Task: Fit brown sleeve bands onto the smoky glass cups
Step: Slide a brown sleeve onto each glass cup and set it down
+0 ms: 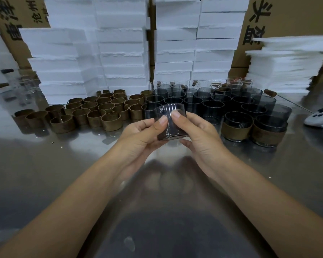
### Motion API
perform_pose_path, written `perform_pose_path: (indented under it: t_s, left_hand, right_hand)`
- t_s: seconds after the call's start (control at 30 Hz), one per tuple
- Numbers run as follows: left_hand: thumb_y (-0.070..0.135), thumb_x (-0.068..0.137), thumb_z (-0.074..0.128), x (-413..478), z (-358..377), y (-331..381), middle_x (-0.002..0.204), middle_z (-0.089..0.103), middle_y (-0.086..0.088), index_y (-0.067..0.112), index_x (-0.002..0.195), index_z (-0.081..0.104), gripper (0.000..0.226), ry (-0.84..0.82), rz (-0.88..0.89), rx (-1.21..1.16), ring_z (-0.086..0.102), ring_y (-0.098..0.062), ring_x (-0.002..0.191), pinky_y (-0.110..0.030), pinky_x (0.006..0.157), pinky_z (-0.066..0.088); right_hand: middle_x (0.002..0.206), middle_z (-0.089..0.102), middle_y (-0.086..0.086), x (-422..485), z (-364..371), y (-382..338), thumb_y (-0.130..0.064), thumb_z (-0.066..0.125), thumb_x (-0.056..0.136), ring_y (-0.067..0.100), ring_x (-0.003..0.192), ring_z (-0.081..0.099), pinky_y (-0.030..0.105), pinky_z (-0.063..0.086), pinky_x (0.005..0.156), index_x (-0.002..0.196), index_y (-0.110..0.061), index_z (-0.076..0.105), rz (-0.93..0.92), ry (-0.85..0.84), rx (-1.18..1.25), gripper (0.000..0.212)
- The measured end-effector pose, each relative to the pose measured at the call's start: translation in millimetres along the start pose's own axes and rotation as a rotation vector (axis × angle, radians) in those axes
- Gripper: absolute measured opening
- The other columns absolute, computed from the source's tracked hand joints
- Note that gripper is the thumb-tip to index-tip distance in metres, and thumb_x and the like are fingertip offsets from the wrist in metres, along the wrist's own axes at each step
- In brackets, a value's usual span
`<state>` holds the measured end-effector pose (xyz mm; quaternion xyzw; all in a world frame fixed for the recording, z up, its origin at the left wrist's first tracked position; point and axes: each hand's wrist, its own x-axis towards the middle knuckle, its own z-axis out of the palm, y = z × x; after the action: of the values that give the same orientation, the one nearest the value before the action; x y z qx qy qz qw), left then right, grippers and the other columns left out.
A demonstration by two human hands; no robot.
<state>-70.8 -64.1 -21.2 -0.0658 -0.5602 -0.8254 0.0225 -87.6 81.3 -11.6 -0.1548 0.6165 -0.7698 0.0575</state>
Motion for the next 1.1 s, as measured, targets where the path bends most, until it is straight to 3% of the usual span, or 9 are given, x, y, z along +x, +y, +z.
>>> perform_pose_path:
  t_s: [0.07,0.17,0.37,0.5,0.63,0.77,0.87,0.97,1.1]
  left_hand:
    - [0.03,0.063,0.074,-0.1,0.5,0.4,0.098,0.074,-0.01,0.005,0.099,0.07,0.044,-0.017,0.002,-0.021,0.071,-0.017,0.09,-0.021,0.075,0.055]
    - [0.031,0.07,0.069,-0.8,0.5,3.2,0.105,0.072,-0.014,0.0,0.106,0.068,0.048,-0.043,0.0,-0.052,0.069,-0.02,0.098,-0.026,0.085,0.055]
    - [0.036,0.057,0.082,-0.8,-0.6,6.7,0.111,0.07,-0.016,0.006,0.099,0.074,0.053,-0.127,-0.018,-0.159,0.068,-0.023,0.101,-0.028,0.083,0.056]
    - [0.043,0.075,0.063,-0.4,-3.2,5.9,0.112,0.07,-0.012,0.012,0.104,0.074,0.044,-0.099,-0.062,-0.054,0.066,-0.021,0.107,-0.032,0.087,0.056]
    - [0.055,0.077,0.054,-0.1,-4.1,2.2,0.112,0.072,-0.003,0.02,0.11,0.07,0.051,-0.055,-0.118,0.211,0.066,-0.011,0.106,-0.029,0.086,0.055]
    - [0.053,0.077,0.056,2.6,-5.7,0.8,0.108,0.073,0.001,0.017,0.114,0.067,0.052,0.042,-0.087,0.299,0.067,-0.01,0.102,-0.033,0.09,0.048]
    - [0.055,0.071,0.062,1.8,-3.3,0.3,0.107,0.073,0.0,0.017,0.114,0.066,0.057,0.027,-0.09,0.271,0.067,-0.013,0.104,-0.035,0.092,0.05]
    - [0.053,0.06,0.07,1.4,-1.0,-3.1,0.106,0.073,0.0,0.018,0.111,0.066,0.062,0.045,-0.065,0.27,0.066,-0.018,0.107,-0.035,0.09,0.051]
    - [0.044,0.067,0.068,2.1,-3.6,-4.6,0.104,0.073,-0.001,0.019,0.106,0.067,0.047,0.049,-0.045,0.247,0.066,-0.019,0.105,-0.033,0.091,0.051]
  right_hand:
    - [0.097,0.069,0.001,2.0,-3.6,1.0,-0.048,0.071,0.055,0.004,0.081,0.063,0.015,0.043,0.073,0.104,-0.02,0.071,0.002,-0.022,0.011,0.057]
    - [0.09,0.072,-0.011,6.3,-9.5,2.8,-0.051,0.069,0.059,-0.004,0.077,0.064,0.026,0.038,0.082,0.096,-0.028,0.073,0.044,-0.065,0.042,0.044]
    - [0.086,0.07,-0.01,7.5,-10.0,2.6,-0.049,0.068,0.064,0.001,0.074,0.063,0.026,0.041,0.083,0.08,-0.033,0.077,0.117,-0.094,0.184,0.024]
    - [0.101,0.073,-0.002,6.1,-3.8,3.5,-0.059,0.06,0.066,0.008,0.099,0.065,0.037,0.042,0.101,0.098,-0.025,0.072,0.193,-0.106,0.112,0.048]
    - [0.115,0.07,0.007,6.6,-5.0,4.6,-0.058,0.054,0.074,0.019,0.114,0.063,0.047,0.04,0.107,0.118,-0.017,0.064,0.253,-0.136,0.161,0.061]
    - [0.111,0.072,-0.002,5.5,-6.4,6.0,-0.055,0.053,0.08,0.01,0.11,0.062,0.042,0.042,0.102,0.112,-0.023,0.067,0.213,-0.101,0.073,0.047]
    - [0.099,0.073,-0.007,3.4,-4.0,6.4,-0.046,0.059,0.085,0.004,0.09,0.067,0.031,0.047,0.088,0.109,-0.023,0.068,0.138,-0.044,0.017,0.034]
    - [0.093,0.073,-0.01,2.1,-1.0,6.3,-0.039,0.067,0.081,0.0,0.082,0.065,0.028,0.046,0.085,0.111,-0.023,0.068,0.101,0.008,-0.012,0.034]
    - [0.084,0.073,-0.014,2.0,0.8,6.1,-0.039,0.07,0.072,-0.002,0.08,0.066,0.027,0.046,0.084,0.112,-0.022,0.066,0.076,0.024,-0.007,0.044]
